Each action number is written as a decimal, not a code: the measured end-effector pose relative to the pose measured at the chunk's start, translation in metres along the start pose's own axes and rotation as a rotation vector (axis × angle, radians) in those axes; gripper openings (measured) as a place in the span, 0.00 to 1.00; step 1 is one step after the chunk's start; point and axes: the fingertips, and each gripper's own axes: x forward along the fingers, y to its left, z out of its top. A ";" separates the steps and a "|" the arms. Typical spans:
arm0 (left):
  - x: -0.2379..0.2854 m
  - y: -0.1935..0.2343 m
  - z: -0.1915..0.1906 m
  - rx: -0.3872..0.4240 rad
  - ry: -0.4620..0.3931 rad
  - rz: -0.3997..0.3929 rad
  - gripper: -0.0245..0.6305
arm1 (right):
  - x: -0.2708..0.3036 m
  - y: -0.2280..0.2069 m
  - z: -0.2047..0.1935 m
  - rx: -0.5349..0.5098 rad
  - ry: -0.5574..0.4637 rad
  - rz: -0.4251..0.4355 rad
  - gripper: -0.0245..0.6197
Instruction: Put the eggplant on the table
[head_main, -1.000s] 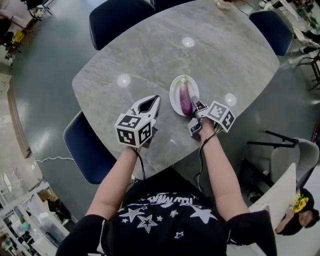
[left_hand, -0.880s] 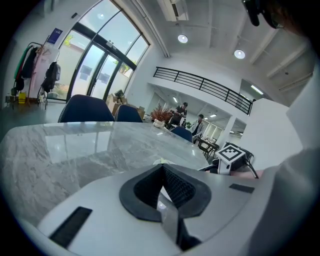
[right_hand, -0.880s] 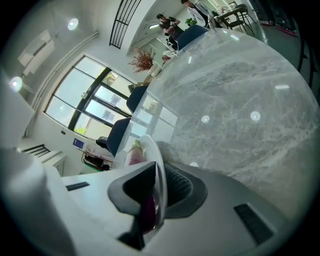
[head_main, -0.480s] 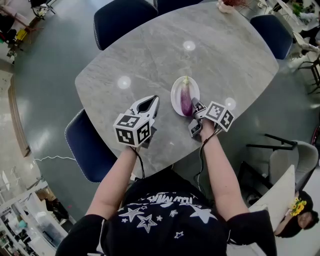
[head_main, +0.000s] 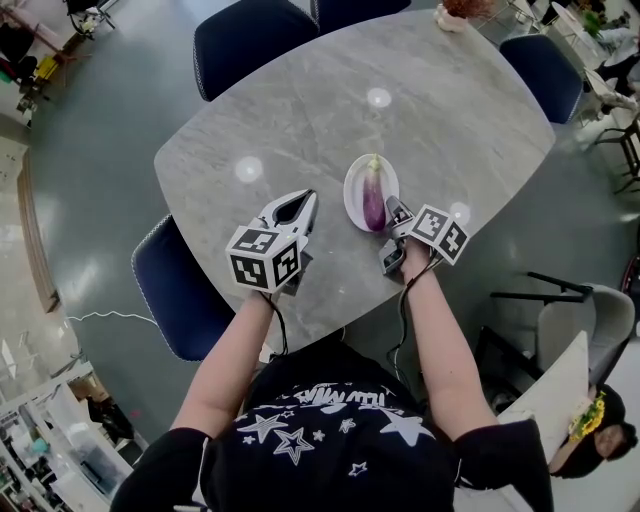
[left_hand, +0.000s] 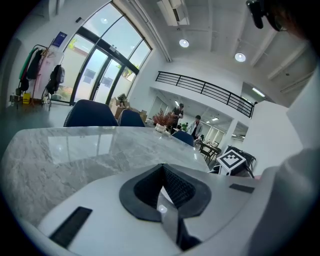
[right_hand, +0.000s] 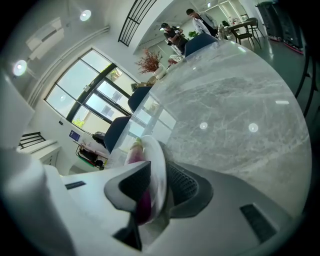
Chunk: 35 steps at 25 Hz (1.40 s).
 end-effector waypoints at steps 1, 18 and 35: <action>-0.001 0.000 0.000 0.000 -0.003 0.000 0.05 | -0.002 0.000 0.000 0.000 -0.004 -0.001 0.18; -0.043 -0.061 0.005 0.065 -0.055 -0.033 0.05 | -0.079 0.032 -0.013 -0.010 -0.054 0.148 0.18; -0.115 -0.140 -0.054 0.105 -0.024 -0.054 0.05 | -0.174 0.043 -0.076 -0.056 -0.056 0.293 0.14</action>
